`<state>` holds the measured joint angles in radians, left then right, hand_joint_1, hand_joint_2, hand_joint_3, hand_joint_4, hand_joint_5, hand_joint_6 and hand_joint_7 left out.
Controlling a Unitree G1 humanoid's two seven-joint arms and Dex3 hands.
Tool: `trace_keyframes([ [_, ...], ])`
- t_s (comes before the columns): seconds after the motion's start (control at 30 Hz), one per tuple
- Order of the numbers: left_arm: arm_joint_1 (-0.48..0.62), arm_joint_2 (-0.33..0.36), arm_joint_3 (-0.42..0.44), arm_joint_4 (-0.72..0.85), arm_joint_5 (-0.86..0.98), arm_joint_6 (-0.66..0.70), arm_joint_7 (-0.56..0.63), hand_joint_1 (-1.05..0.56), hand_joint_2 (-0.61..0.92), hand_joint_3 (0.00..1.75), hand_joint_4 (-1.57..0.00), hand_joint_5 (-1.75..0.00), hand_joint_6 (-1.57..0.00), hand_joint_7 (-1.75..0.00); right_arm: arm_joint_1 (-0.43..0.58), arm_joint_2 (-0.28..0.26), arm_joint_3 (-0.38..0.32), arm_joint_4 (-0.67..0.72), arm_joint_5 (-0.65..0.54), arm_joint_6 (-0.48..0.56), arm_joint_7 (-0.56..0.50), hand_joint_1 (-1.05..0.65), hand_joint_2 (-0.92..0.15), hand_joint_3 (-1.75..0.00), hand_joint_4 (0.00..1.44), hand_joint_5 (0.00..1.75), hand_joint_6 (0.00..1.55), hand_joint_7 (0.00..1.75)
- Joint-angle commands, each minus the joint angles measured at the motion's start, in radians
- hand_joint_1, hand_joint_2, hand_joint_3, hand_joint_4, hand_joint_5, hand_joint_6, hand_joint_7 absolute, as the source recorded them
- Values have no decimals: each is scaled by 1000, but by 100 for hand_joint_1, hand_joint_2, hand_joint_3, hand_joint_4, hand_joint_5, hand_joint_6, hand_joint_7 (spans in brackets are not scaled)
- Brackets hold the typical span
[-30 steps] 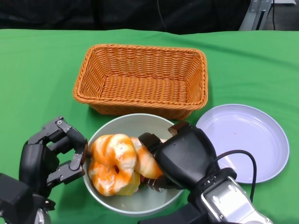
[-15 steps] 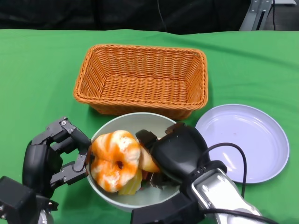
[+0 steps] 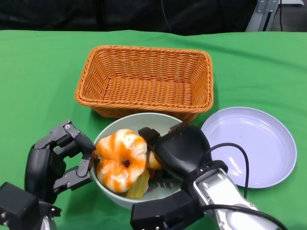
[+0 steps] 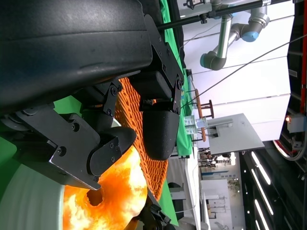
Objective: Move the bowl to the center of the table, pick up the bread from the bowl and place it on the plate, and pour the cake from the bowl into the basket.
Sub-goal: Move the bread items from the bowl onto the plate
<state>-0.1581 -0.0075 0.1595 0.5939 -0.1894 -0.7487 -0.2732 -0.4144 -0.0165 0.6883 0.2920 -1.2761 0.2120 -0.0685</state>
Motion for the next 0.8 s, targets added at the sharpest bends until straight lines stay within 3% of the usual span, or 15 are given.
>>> trace_keyframes([
  [0.03,3,16,7,21,-4,-11,-2,1,54,111,-82,-162,-81,-144,-8,-39,-6,35,60,-64,-80,-49,-92,-5,85,78,89,5],
  [0.07,1,16,7,25,-7,-13,-5,1,54,111,-82,-162,-81,-144,-9,-44,-6,39,68,-80,-118,-47,-92,-5,82,102,98,9],
  [0.13,-5,17,9,35,-19,-15,-16,2,55,110,-82,-163,-81,-145,-13,-49,-8,41,90,-104,-169,-46,-92,-6,74,129,103,16],
  [0.23,-8,18,10,38,-17,-14,-14,2,55,110,-81,-163,-80,-145,-11,-50,-26,36,145,-150,-226,-41,-92,-4,66,150,70,93],
  [0.3,-9,19,11,40,-7,-16,-3,1,55,109,-82,-163,-80,-146,-9,-56,-40,24,189,-188,-253,-39,-92,-3,65,152,64,106],
  [0.63,-7,18,17,38,21,0,43,-2,57,102,-81,-159,-79,-145,1,-104,-127,-78,329,-322,-312,-35,-92,-17,63,158,57,121],
  [0.8,-6,24,16,36,29,1,48,-4,59,99,-79,-159,-77,-145,31,-105,-181,-165,402,-350,-287,-34,-92,-13,69,143,65,102],
])
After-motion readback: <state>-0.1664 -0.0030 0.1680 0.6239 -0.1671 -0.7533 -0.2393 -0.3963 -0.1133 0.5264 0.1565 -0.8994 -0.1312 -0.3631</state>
